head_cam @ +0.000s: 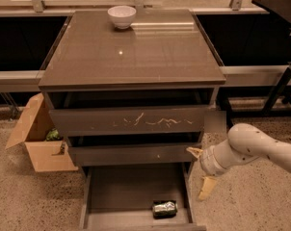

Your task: Pick green can from bottom drawer and place on counter

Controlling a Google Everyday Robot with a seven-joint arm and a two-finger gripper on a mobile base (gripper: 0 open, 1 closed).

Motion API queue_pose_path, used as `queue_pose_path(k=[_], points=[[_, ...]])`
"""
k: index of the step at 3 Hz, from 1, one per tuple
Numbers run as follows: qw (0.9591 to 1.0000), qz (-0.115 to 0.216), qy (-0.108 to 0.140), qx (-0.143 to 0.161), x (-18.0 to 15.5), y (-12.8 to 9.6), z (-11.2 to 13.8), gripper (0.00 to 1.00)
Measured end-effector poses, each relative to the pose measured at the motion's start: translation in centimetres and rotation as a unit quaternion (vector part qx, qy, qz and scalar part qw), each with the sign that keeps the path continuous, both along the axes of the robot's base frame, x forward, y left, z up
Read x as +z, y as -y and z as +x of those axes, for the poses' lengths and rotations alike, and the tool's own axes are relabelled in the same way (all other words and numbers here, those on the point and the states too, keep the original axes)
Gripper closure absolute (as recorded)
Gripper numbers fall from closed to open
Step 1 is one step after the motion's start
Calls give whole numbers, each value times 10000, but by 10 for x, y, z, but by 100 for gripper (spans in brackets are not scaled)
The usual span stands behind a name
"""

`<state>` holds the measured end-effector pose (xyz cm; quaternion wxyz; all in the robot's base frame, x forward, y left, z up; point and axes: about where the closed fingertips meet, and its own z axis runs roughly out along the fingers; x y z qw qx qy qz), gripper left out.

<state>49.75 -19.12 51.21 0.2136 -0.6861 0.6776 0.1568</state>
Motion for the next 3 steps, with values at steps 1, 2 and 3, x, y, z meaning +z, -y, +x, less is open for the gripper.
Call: queue_pose_path(k=[1,2,3], points=[[10000,13,-55,28,-37,-13,9,0],[10000,13,-55,28,-37,-13,9,0],[9999,-2,-75,90,-61,-14,11,0]])
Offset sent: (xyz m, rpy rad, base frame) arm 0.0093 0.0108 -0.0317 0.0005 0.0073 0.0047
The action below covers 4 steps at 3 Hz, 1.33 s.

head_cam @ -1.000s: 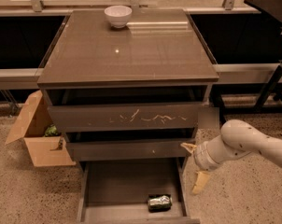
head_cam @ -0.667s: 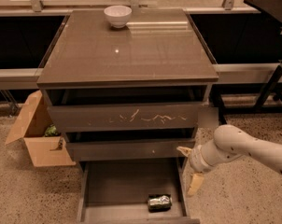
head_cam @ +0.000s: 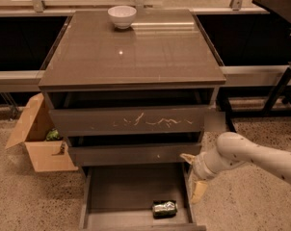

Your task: Pick green can from bottom drawer and place on counter

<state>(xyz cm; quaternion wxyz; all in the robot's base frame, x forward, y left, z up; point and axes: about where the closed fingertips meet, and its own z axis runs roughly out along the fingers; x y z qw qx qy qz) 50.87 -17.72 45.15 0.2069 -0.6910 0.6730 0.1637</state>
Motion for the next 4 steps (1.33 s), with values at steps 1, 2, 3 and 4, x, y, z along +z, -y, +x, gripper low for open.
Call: queue_pose_path(k=[1,2,3,4], points=[[9999,-125,-111,11,-52,2,4,0],[9996,-191,-203,9,-80,1,5,0],[9995,8,-305,76,-146,-10,13,0],[9995,8,-305,76,-146,-10,13,0]])
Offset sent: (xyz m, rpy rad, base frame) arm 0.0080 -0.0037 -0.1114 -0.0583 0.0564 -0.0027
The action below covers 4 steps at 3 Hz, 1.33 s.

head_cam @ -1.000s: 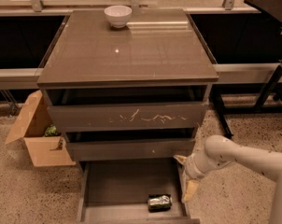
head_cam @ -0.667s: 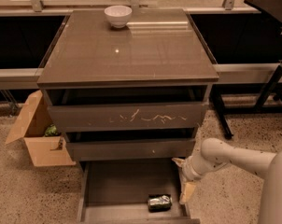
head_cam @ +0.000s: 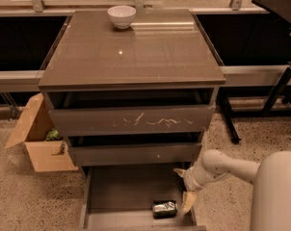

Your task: Pick green can from bottom drawer and place on counter

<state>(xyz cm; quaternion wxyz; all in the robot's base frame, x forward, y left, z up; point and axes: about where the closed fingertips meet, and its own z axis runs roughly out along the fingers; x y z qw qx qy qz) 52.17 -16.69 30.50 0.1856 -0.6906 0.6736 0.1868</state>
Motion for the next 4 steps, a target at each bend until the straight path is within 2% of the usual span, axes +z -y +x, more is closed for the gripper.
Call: queue_pose_path(k=[1,3,4], points=[[10000,-11,-23,9,-20,-5,2,0],[9996,-41,-253,84,-65,-21,7,0],[9996,154,-158,192,-104,-37,14,0]])
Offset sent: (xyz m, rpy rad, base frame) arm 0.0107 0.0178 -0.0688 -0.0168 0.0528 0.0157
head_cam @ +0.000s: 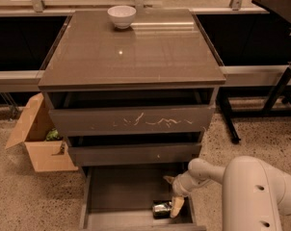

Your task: Pick green can from bottom drawer and place on counter

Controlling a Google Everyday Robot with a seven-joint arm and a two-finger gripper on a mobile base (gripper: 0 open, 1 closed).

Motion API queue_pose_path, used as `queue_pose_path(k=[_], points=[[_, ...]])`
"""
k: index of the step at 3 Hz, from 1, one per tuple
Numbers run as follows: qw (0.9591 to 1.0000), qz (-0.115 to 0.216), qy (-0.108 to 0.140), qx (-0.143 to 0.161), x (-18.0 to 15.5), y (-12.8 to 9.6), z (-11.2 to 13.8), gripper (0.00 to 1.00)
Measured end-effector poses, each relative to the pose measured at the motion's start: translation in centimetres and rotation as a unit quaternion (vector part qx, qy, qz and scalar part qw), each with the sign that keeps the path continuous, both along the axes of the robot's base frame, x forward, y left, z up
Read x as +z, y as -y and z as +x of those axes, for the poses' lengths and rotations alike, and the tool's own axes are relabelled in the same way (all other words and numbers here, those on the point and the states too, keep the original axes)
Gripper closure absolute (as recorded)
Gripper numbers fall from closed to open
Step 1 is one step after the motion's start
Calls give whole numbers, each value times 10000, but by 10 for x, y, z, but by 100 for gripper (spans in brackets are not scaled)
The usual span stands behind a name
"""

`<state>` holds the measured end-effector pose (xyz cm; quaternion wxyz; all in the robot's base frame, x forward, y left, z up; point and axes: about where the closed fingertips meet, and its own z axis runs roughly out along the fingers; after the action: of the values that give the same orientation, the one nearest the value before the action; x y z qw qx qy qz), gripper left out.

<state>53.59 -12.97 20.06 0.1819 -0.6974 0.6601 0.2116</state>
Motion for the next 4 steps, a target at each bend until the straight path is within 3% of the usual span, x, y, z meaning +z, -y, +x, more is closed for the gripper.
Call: queue_pose_path(k=[1,4], points=[[10000,0,2,0,0,0,0,0],[9992,-142,268,277,-44,-5,3,0]])
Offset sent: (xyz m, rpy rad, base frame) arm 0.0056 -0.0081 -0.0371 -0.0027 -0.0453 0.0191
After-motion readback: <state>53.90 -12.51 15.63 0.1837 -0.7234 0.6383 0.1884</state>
